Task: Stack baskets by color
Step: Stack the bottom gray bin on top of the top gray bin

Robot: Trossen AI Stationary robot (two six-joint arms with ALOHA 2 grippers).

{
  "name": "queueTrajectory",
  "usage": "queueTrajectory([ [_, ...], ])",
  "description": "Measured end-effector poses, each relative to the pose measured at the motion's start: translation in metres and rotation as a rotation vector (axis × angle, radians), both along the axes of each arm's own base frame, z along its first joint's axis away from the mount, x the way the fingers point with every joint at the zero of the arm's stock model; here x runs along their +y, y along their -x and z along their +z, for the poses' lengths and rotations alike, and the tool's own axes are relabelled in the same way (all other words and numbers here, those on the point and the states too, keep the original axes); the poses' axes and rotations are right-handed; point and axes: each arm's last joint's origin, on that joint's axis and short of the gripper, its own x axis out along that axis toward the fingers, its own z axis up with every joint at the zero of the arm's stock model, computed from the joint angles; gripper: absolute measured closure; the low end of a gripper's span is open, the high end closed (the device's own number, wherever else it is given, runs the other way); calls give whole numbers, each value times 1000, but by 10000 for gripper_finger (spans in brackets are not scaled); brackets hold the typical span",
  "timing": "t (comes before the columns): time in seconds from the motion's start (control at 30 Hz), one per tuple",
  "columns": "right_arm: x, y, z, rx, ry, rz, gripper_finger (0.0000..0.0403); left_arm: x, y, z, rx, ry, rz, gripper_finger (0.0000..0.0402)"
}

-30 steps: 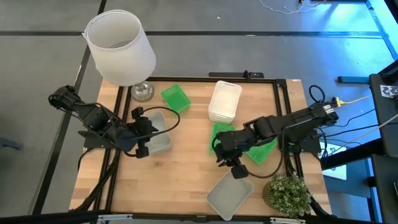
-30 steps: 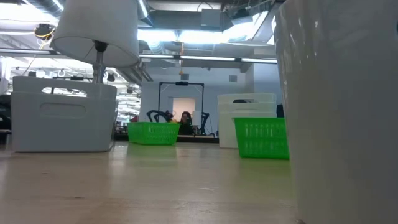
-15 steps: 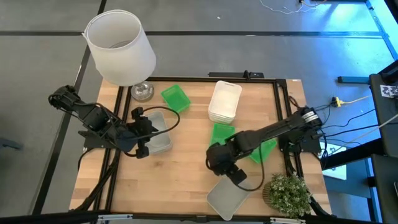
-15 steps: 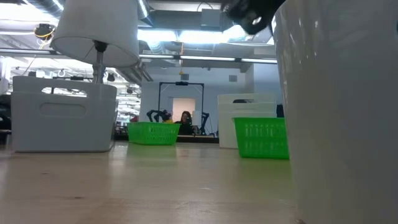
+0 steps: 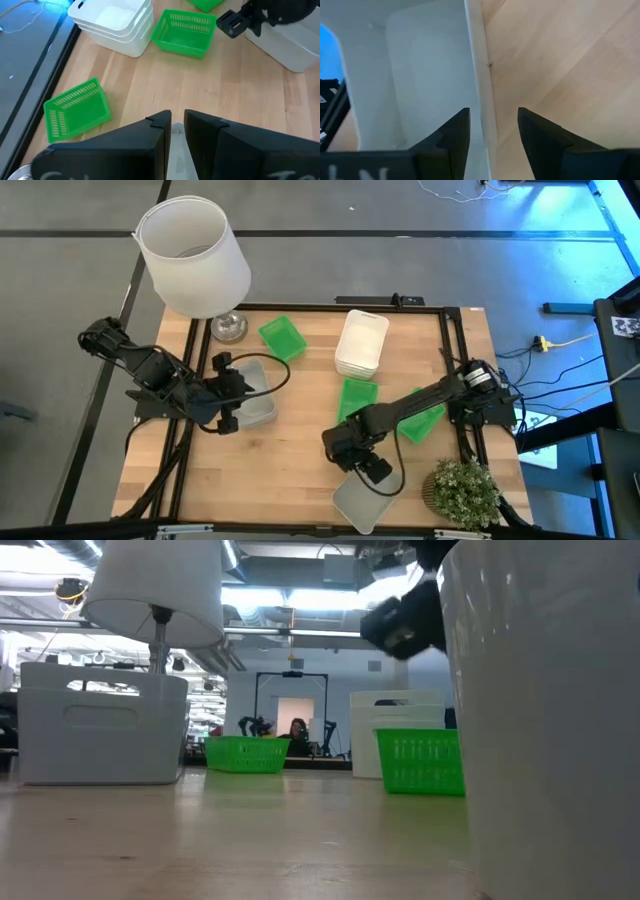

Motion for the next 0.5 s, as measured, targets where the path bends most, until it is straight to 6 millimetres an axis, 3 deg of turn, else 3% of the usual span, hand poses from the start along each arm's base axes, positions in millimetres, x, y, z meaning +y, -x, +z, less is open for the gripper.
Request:
queueTrajectory([
  [0.3, 3, -9, -38, 60, 97, -29, 247, -3, 1, 0, 1, 1, -17, 358],
  [0.4, 3, -13, -48, 46, 146, -37, 286, -5, 2, 0, 1, 0, -28, 358],
  [0.5, 3, -15, -54, 51, 153, -43, 361, -7, 3, 0, 1, 1, -37, 358],
])
